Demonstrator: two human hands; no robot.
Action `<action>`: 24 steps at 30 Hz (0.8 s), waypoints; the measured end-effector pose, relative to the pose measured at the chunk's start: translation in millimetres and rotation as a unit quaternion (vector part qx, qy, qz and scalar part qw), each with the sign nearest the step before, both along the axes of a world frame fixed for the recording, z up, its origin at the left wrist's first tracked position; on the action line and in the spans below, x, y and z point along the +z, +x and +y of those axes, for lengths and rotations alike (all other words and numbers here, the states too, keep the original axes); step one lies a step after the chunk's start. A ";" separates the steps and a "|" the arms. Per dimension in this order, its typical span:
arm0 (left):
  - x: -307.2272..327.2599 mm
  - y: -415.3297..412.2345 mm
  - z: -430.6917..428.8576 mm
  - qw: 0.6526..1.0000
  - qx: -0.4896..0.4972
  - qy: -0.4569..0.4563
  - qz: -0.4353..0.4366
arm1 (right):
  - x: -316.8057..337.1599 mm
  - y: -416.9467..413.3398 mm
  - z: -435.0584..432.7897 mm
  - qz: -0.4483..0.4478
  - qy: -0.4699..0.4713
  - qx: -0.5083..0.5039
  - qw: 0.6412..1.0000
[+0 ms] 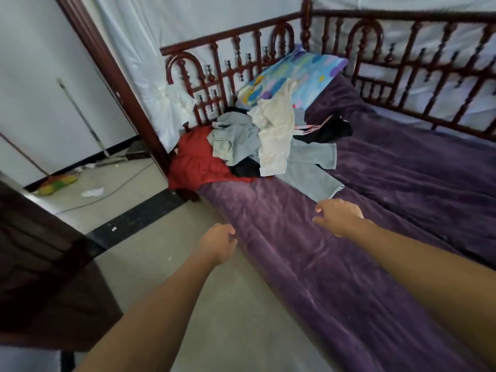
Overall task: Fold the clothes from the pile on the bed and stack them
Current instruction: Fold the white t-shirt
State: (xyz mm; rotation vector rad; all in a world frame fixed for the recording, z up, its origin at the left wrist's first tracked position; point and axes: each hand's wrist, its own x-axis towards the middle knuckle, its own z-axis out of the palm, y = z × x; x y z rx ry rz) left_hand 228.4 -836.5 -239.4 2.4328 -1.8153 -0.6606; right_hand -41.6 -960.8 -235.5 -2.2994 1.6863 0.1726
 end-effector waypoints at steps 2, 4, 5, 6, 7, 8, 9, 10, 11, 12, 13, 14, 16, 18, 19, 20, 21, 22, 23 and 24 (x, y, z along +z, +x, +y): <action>5.6 31.7 -9.1 1.000 0.016 -0.001 -0.002 | 4.9 34.9 -14.2 -0.003 -0.008 0.012 1.000; 6.9 57.8 -21.5 1.000 0.026 -0.006 0.001 | 9.1 65.0 -32.1 -0.002 -0.012 0.022 1.000; 6.2 69.4 -29.0 1.000 0.029 -0.007 0.002 | 9.8 77.9 -42.8 0.000 -0.014 0.026 1.000; 4.8 79.7 -37.2 0.999 0.033 -0.009 0.003 | 9.5 89.9 -54.2 0.001 -0.015 0.029 0.999; 3.9 88.4 -45.9 0.999 0.037 -0.010 0.006 | 7.7 100.4 -66.1 -0.001 -0.015 0.029 0.999; 3.3 95.6 -55.3 0.999 0.040 -0.010 0.007 | 3.8 109.8 -79.1 -0.006 -0.014 0.029 0.999; 2.2 103.1 -66.2 0.999 0.041 -0.012 0.009 | -1.7 119.1 -93.0 -0.010 -0.011 0.029 0.999; 0.1 111.3 -79.2 0.999 0.042 -0.013 0.013 | -7.9 128.2 -107.5 -0.010 -0.007 0.028 1.000; -2.4 120.4 -94.1 0.999 0.045 -0.014 0.016 | -15.7 137.3 -123.8 -0.007 -0.001 0.027 1.000; -5.3 130.0 -110.8 0.999 0.046 -0.015 0.015 | -23.9 146.8 -141.0 -0.006 0.005 0.025 1.000; -8.7 140.6 -129.1 0.999 0.044 -0.017 0.012 | -33.0 156.1 -159.6 -0.008 0.010 0.023 1.000; -12.7 150.9 -148.6 0.999 0.042 -0.020 0.011 | -41.5 165.0 -179.1 -0.013 0.014 0.020 1.000; -21.7 169.5 -189.6 0.999 0.041 -0.009 0.015 | -59.6 180.8 -219.5 -0.024 0.026 0.011 0.999; -31.5 184.6 -230.2 0.999 0.031 0.009 0.013 | -74.9 191.4 -254.8 -0.023 0.046 0.000 0.999; -36.7 191.0 -248.8 0.999 0.029 0.014 0.013 | -82.0 195.5 -270.4 -0.016 0.055 -0.003 0.998; -41.4 196.7 -267.1 0.999 0.028 0.015 0.015 | -88.5 199.4 -284.6 -0.009 0.063 -0.006 0.998; -45.9 201.5 -284.6 0.999 0.027 0.015 0.018 | -95.2 202.8 -298.5 -0.003 0.069 -0.011 0.998; -50.6 204.6 -300.7 0.999 0.025 0.019 0.021 | -99.4 205.6 -311.1 0.001 0.074 -0.013 0.997; -55.6 206.3 -315.1 0.999 0.021 0.028 0.024 | -102.4 208.0 -322.9 0.004 0.080 -0.015 0.997; -60.2 206.9 -327.6 0.999 0.015 0.034 0.030 | -104.7 210.3 -332.7 0.005 0.087 -0.019 0.996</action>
